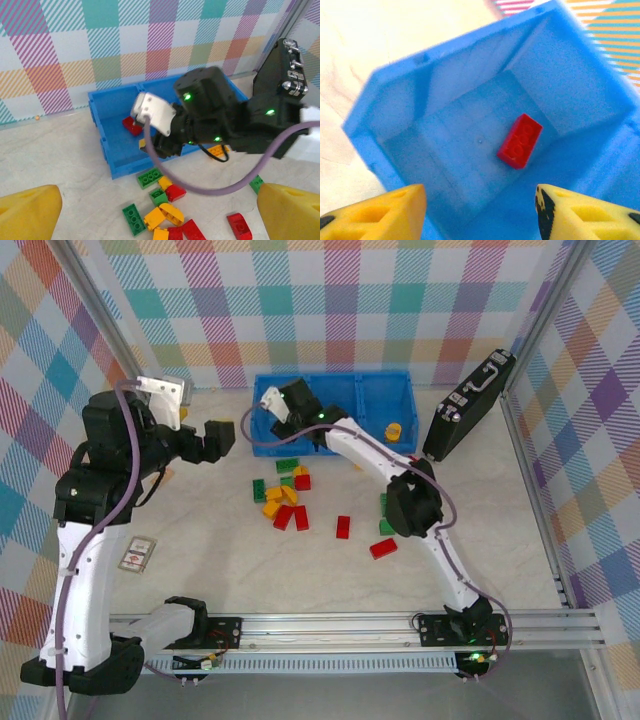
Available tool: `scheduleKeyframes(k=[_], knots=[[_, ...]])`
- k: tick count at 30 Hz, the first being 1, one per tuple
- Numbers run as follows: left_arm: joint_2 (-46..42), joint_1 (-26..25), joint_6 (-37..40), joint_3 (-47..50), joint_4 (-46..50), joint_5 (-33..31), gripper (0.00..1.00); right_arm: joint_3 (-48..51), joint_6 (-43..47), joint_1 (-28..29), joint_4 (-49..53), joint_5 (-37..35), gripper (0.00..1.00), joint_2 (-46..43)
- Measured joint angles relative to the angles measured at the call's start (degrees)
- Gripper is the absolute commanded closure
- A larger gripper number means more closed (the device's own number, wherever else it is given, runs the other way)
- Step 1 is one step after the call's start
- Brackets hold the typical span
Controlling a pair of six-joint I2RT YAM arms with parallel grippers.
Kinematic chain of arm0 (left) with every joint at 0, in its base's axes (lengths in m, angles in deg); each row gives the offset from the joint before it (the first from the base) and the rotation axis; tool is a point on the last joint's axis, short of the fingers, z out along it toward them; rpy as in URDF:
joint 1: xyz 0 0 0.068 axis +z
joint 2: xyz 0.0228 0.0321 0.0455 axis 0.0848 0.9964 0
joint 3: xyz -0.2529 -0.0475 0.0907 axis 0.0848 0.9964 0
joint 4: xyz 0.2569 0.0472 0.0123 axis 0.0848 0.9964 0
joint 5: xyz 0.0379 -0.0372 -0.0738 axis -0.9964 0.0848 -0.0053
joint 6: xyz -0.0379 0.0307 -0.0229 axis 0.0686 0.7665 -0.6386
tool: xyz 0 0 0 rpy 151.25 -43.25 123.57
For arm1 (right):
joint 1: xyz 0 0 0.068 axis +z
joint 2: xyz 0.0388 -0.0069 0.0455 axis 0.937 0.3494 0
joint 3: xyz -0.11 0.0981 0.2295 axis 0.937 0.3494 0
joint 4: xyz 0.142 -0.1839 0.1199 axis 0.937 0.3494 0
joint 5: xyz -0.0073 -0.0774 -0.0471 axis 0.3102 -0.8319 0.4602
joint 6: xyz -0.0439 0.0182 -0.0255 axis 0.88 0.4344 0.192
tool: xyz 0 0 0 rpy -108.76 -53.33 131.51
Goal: Sort the legos into containers by color
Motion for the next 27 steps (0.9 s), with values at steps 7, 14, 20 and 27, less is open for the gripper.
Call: scheduleKeyframes(k=[7, 14, 20, 27], knots=[[-2.1, 0.0, -0.1, 0.6, -0.2, -0.2, 0.0, 3.4, -25.9, 0.0, 8.0, 2.2, 0.33, -11.0], [-3.5, 0.0, -0.4, 1.6, -0.3, -0.7, 0.0, 11.2, -41.1, 0.3, 10.8, 6.1, 0.26, -9.6], [-4.5, 0.0, -1.1, 3.8, -0.7, -1.1, 0.0, 18.1, -46.7, 0.8, 11.4, 7.0, 0.26, -9.0], [-4.6, 0.0, -1.4, 4.1, -0.7, -1.2, 0.0, 20.7, -49.6, 1.7, 10.4, 7.1, 0.29, -7.9]])
